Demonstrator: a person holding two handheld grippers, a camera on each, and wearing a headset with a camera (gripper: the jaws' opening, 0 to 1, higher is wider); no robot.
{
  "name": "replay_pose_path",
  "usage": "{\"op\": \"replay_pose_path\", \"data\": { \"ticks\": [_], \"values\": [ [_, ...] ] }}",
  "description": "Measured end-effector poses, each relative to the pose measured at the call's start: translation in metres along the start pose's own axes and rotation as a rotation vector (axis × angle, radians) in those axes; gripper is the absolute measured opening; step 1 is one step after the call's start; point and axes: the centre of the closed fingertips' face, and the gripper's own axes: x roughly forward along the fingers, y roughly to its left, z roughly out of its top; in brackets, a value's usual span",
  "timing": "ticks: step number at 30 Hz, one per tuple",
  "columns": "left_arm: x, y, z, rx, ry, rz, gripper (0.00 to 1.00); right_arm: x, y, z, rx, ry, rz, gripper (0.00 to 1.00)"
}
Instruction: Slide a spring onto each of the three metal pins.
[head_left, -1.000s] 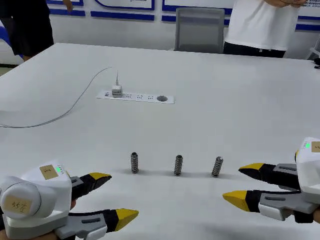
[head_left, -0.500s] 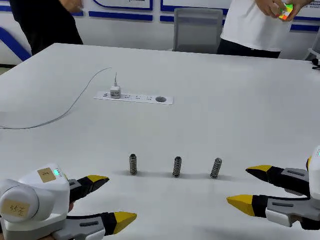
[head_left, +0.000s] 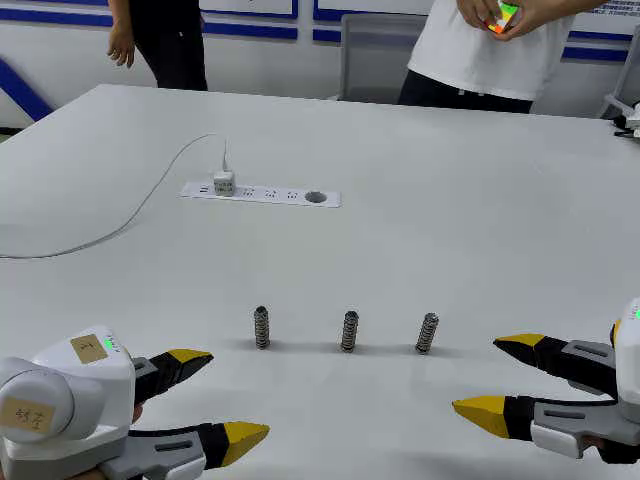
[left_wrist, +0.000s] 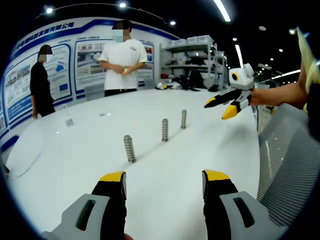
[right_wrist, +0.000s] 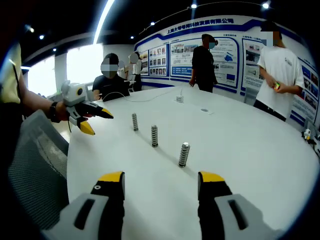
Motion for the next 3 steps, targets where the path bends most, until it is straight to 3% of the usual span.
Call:
{"op": "replay_pose_path", "data": {
  "ticks": [3],
  "values": [
    [0.0011,0.0004,0.0002,0.001,0.0,-0.003,0.63,-0.0001,-0.0007,-0.0009,0.0,0.002,-0.004,0.61]
  ]
}}
